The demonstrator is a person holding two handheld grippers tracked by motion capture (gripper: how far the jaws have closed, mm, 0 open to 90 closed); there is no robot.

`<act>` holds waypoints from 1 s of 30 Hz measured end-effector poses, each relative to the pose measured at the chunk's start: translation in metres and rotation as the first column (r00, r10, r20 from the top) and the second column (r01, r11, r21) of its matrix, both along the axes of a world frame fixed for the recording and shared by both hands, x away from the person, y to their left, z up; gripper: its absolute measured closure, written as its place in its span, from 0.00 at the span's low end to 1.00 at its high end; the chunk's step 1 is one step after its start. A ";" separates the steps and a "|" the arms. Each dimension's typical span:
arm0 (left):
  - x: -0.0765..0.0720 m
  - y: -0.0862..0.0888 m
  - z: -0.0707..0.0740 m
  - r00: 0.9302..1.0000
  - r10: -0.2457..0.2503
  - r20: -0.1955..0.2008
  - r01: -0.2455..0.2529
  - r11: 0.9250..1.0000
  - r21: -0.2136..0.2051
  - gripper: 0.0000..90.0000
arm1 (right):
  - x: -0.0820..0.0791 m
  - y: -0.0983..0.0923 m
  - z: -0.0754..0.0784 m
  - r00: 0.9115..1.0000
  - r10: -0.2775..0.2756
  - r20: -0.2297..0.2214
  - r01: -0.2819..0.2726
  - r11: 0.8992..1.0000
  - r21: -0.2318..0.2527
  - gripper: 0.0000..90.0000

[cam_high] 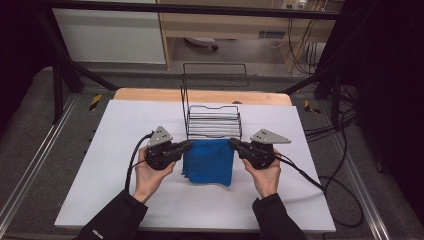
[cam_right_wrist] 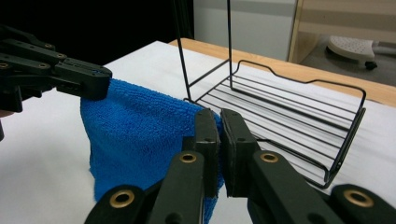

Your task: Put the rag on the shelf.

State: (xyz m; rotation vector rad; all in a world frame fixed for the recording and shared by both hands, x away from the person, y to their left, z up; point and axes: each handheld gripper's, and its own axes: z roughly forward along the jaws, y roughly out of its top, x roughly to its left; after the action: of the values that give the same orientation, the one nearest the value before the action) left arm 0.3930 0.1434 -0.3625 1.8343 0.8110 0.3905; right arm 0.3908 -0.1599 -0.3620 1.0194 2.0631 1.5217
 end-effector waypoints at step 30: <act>-0.008 0.005 0.035 0.991 0.034 0.130 -0.019 0.994 -0.110 0.95 | -0.018 0.001 0.037 0.986 -0.029 0.163 0.018 0.997 0.069 0.96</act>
State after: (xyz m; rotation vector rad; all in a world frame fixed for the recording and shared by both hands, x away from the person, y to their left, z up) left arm 0.3854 0.1480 -0.3277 1.6796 0.7519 0.4704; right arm 0.3727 -0.1592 -0.3251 0.9069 1.8930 1.6151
